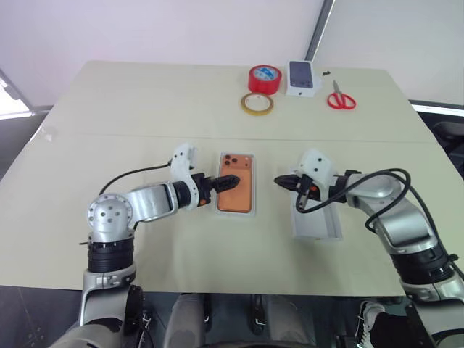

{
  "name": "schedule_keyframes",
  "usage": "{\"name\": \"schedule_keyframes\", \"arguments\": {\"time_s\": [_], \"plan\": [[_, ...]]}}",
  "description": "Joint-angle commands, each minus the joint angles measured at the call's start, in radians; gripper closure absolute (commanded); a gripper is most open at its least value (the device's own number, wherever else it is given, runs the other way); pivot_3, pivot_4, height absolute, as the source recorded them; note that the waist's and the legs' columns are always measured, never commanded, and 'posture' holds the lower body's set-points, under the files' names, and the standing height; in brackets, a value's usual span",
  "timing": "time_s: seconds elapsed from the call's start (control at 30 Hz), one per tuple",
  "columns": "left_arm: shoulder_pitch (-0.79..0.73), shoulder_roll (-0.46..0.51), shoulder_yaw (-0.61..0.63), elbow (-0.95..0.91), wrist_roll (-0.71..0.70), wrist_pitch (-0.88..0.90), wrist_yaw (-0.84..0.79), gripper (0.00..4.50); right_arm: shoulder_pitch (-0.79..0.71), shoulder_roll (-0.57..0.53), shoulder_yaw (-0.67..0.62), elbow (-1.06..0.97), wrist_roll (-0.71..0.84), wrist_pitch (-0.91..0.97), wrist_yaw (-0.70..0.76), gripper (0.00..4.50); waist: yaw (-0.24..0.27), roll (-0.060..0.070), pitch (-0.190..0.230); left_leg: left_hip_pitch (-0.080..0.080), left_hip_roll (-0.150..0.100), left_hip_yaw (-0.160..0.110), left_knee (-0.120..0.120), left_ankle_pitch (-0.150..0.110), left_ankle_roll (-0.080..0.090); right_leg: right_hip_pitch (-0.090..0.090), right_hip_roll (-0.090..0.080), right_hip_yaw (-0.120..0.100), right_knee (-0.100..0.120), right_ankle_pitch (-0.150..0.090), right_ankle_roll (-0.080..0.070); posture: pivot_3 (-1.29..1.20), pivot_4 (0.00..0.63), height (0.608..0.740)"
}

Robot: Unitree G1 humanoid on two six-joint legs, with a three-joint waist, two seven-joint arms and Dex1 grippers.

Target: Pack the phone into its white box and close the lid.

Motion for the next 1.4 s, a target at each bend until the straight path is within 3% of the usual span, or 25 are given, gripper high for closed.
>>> {"name": "schedule_keyframes", "arguments": {"time_s": [0.03, 0.23, 0.27, 0.33, 0.43, 0.57, 0.77, 1.03, 1.4], "plan": [[-0.037, 0.054, 0.004, -0.055, 0.014, -0.009, -0.030, 0.04, -0.022, 0.003, -0.007, -0.011, -0.001, -0.016, -0.007, 4.50, 0.000, 0.000, 0.000, 0.000, 0.000, 0.000, 0.000, 0.000, 0.000, 0.000, 0.000, 0.000, 0.000, 0.000, 0.000, 0.00, 0.150, 0.740], [-0.055, 0.154, 0.005, -0.071, 0.116, -0.058, -0.107, 0.04, -0.056, 0.007, 0.038, -0.009, -0.039, 0.022, -0.027, 4.50, -0.001, 0.000, 0.000, 0.000, 0.000, 0.000, 0.000, 0.000, 0.000, 0.000, 0.000, 0.000, 0.000, 0.000, 0.000, 0.00, 0.150, 0.740], [-0.050, 0.184, -0.010, -0.081, 0.166, -0.077, -0.138, 0.28, -0.074, 0.015, 0.049, -0.002, -0.049, 0.051, -0.041, 4.50, -0.003, 0.000, 0.000, 0.000, 0.000, 0.000, 0.000, 0.000, 0.000, -0.001, 0.000, 0.000, 0.000, 0.000, 0.000, 0.00, 0.150, 0.740], [-0.027, 0.273, -0.092, -0.106, 0.316, -0.129, -0.220, 0.91, -0.126, 0.037, 0.076, 0.028, -0.078, 0.126, -0.081, 4.50, -0.009, 0.001, 0.000, 0.000, 0.000, 0.001, -0.001, 0.000, -0.001, -0.001, 0.000, 0.000, 0.000, 0.000, 0.000, 0.00, 0.150, 0.740], [-0.002, 0.359, -0.208, -0.108, 0.482, -0.203, -0.340, 2.42, -0.177, 0.055, 0.125, 0.051, -0.124, 0.166, -0.106, 4.50, -0.008, 0.002, 0.001, 0.000, 0.001, 0.002, -0.002, -0.001, -0.003, -0.003, 0.000, 0.001, 0.000, 0.000, -0.001, 0.00, 0.150, 0.740], [-0.004, 0.363, -0.290, -0.071, 0.616, -0.268, -0.447, 4.43, -0.218, 0.078, 0.204, 0.063, -0.182, 0.181, -0.116, 4.50, -0.001, 0.002, 0.001, -0.004, 0.001, 0.001, -0.001, -0.002, -0.003, -0.005, -0.002, 0.001, 0.000, 0.000, -0.001, 0.00, 0.150, 0.740], [-0.057, 0.296, -0.378, 0.017, 0.754, -0.288, -0.548, 4.43, -0.272, 0.136, 0.312, 0.155, -0.294, 0.148, -0.164, 4.50, -0.002, 0.002, 0.001, -0.007, 0.000, 0.002, 0.000, -0.002, -0.003, -0.007, -0.006, 0.001, 0.000, 0.000, -0.001, 0.00, 0.150, 0.740], [-0.106, 0.187, -0.424, 0.054, 0.838, -0.257, -0.646, 4.43, -0.280, 0.176, 0.322, 0.163, -0.317, 0.133, -0.138, 4.50, -0.004, 0.002, 0.001, -0.007, 0.000, 0.002, 0.001, 0.000, 0.001, -0.006, -0.001, 0.000, 0.001, 0.000, 0.000, 0.00, 0.150, 0.740], [-0.177, -0.001, -0.559, 0.063, 0.922, -0.211, -0.734, 4.43, -0.137, 0.018, 0.255, -0.058, -0.284, 0.207, -0.028, 4.50, 0.015, 0.002, 0.001, -0.006, -0.002, 0.002, 0.006, -0.003, 0.006, -0.003, -0.003, 0.000, 0.001, -0.001, 0.003, 0.00, 0.150, 0.740]]}}
